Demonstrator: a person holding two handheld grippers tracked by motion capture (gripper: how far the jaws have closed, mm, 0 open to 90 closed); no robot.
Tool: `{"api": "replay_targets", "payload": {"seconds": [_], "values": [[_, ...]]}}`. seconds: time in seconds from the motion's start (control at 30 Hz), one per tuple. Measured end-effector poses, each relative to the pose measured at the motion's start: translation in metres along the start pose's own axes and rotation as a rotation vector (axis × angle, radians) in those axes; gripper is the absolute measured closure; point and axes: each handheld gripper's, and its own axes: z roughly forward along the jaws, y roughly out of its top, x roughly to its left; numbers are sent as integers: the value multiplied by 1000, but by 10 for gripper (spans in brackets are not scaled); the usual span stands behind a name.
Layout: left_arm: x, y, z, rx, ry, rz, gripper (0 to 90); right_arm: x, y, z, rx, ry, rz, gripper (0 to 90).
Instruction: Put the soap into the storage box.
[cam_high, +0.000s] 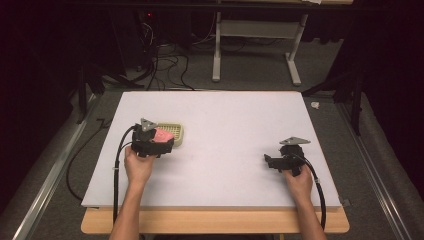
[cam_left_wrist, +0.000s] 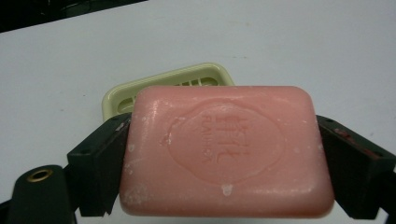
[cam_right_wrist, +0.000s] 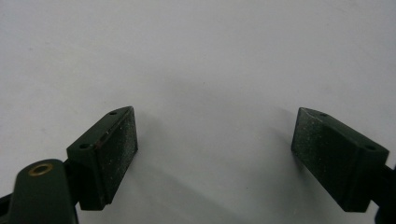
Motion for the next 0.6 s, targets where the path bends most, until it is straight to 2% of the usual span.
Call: {"api": "replay_targets", "payload": {"seconds": [0.23, 0.37, 0.43, 0.6], "values": [[3, 6, 3, -1, 2, -9, 138, 0, 0, 0, 1, 0, 1, 150], [0, 9, 6, 6, 35, 14, 138, 0, 0, 0, 1, 0, 2, 150], [1, 10, 8, 4, 23, 4, 138, 0, 0, 0, 0, 1, 1, 150], [4, 11, 17, 25, 29, -7, 138, 0, 0, 0, 0, 0, 0, 150]]}}
